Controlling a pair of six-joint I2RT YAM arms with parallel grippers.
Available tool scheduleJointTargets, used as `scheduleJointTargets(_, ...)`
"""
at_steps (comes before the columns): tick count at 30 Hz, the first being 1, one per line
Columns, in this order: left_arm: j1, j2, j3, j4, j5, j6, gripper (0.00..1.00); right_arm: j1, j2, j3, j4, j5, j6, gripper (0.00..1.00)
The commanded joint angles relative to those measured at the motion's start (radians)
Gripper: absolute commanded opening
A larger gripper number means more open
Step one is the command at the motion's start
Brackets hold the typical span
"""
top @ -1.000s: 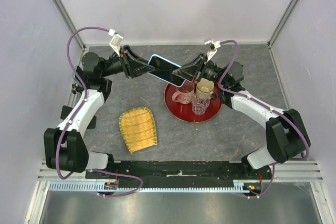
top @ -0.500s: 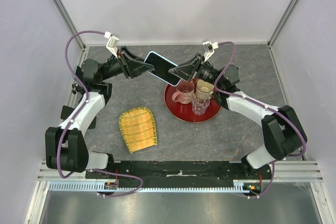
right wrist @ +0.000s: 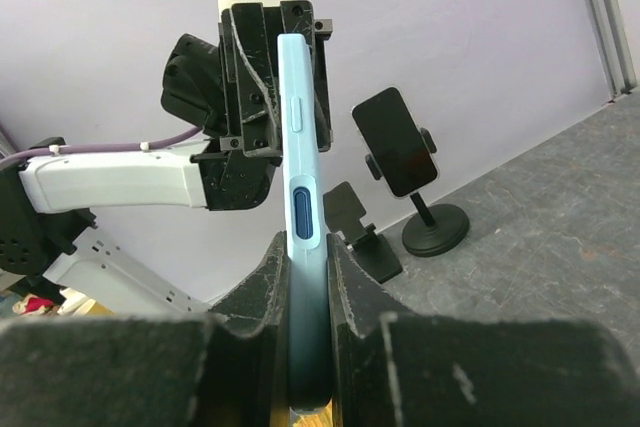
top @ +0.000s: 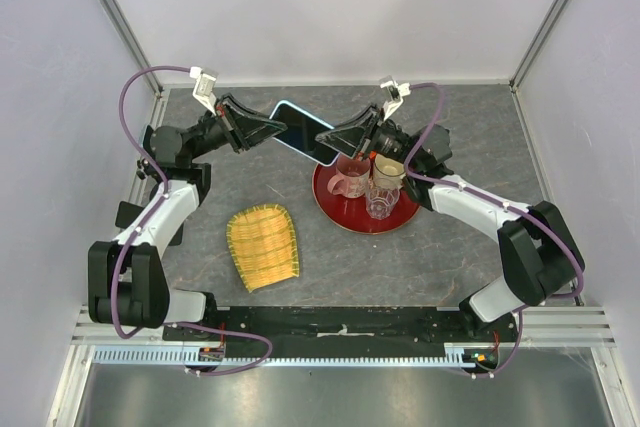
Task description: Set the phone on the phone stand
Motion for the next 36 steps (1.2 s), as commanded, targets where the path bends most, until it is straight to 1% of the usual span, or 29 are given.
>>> scheduleJointTargets(1, -0.003, -0.022, 0.004, 0.144, -0.005, -0.046, 0.02, -0.004, -0.028, 0.054, -0.05, 0.041, -0.088, 0.0)
scheduleJointTargets(2, -0.003, -0.025, 0.005, 0.127, -0.002, -0.032, 0.02, -0.004, -0.034, 0.057, -0.104, 0.047, -0.106, 0.04)
scheduleJointTargets(3, -0.005, -0.028, 0.007, 0.11, -0.002, -0.023, 0.02, -0.002, -0.046, 0.063, -0.139, 0.049, -0.144, 0.19)
scheduleJointTargets(4, -0.005, -0.044, 0.01, 0.086, -0.001, -0.008, 0.02, -0.005, -0.052, 0.077, -0.176, 0.051, -0.161, 0.28)
scheduleJointTargets(5, -0.006, -0.056, 0.014, -0.007, 0.01, 0.053, 0.02, -0.005, -0.06, 0.081, -0.231, 0.06, -0.178, 0.37)
scheduleJointTargets(6, -0.014, -0.07, 0.031, -0.079, 0.013, 0.104, 0.02, -0.005, -0.081, 0.081, -0.251, 0.066, -0.2, 0.51)
scheduleJointTargets(7, -0.02, -0.111, 0.043, -0.168, 0.013, 0.17, 0.02, -0.008, -0.094, 0.075, -0.265, 0.075, -0.208, 0.56)
scheduleJointTargets(8, -0.029, -0.132, 0.06, -0.296, -0.008, 0.328, 0.02, -0.008, -0.106, 0.074, -0.296, 0.083, -0.218, 0.61)
scheduleJointTargets(9, -0.035, -0.152, 0.088, -0.494, -0.014, 0.4, 0.02, -0.013, -0.127, 0.074, -0.314, 0.096, -0.226, 0.68)
scheduleJointTargets(11, -0.031, -0.227, 0.079, -0.63, -0.057, 0.519, 0.02, -0.022, -0.158, 0.078, -0.377, 0.107, -0.258, 0.71)
scheduleJointTargets(12, -0.023, -0.264, 0.068, -0.776, -0.082, 0.553, 0.02, -0.028, -0.17, 0.075, -0.394, 0.132, -0.264, 0.74)
scheduleJointTargets(13, -0.021, -0.293, 0.064, -0.846, -0.127, 0.614, 0.02, -0.04, -0.183, 0.068, -0.414, 0.141, -0.269, 0.75)
scheduleJointTargets(14, -0.018, -0.354, 0.064, -0.921, -0.154, 0.648, 0.02, -0.049, -0.204, 0.062, -0.419, 0.149, -0.267, 0.76)
scheduleJointTargets(15, -0.017, -0.384, 0.076, -1.094, -0.184, 0.679, 0.02, -0.059, -0.212, 0.052, -0.422, 0.156, -0.267, 0.77)
scheduleJointTargets(16, -0.015, -0.41, 0.086, -1.19, -0.271, 0.737, 0.02, -0.074, -0.219, 0.051, -0.431, 0.158, -0.264, 0.77)
scheduleJointTargets(17, -0.014, -0.468, 0.105, -1.282, -0.322, 0.761, 0.02, -0.083, -0.236, 0.048, -0.436, 0.156, -0.264, 0.78)
scheduleJointTargets(18, -0.012, -0.496, 0.113, -1.422, -0.379, 0.779, 0.02, -0.088, -0.244, 0.042, -0.439, 0.153, -0.264, 0.77)
scheduleJointTargets(19, -0.012, -0.528, 0.119, -1.498, -0.502, 0.808, 0.02, -0.092, -0.253, 0.042, -0.452, 0.158, -0.275, 0.78)
scheduleJointTargets(21, -0.011, -0.612, 0.126, -1.604, -0.62, 0.833, 0.02, -0.093, -0.279, 0.043, -0.474, 0.164, -0.292, 0.78)
scheduleJointTargets(22, -0.011, -0.64, 0.125, -1.691, -0.73, 0.85, 0.02, -0.082, -0.287, 0.045, -0.491, 0.172, -0.298, 0.77)
scheduleJointTargets(24, -0.011, -0.715, 0.114, -1.759, -0.836, 0.862, 0.02, -0.065, -0.311, 0.057, -0.52, 0.19, -0.339, 0.78)
scheduleJointTargets(25, -0.011, -0.731, 0.116, -1.822, -0.946, 0.868, 0.02, -0.047, -0.318, 0.058, -0.538, 0.201, -0.349, 0.78)
scheduleJointTargets(27, -0.012, -0.743, 0.126, -1.887, -1.051, 0.876, 0.02, -0.034, -0.334, 0.057, -0.537, 0.201, -0.359, 0.78)
scheduleJointTargets(28, -0.012, -0.748, 0.122, -1.905, -1.174, 0.882, 0.02, -0.022, -0.341, 0.058, -0.538, 0.204, -0.363, 0.78)
scheduleJointTargets(30, -0.012, -0.769, 0.093, -1.933, -1.304, 0.89, 0.02, 0.001, -0.347, 0.066, -0.548, 0.216, -0.382, 0.78)
scheduleJointTargets(31, -0.011, -0.78, 0.081, -1.925, -1.418, 0.897, 0.02, 0.012, -0.347, 0.069, -0.557, 0.221, -0.389, 0.78)
scheduleJointTargets(36, -0.009, -0.824, 0.085, -1.886, -1.514, 0.937, 0.02, 0.079, -0.344, 0.092, -0.587, 0.264, -0.451, 0.8)
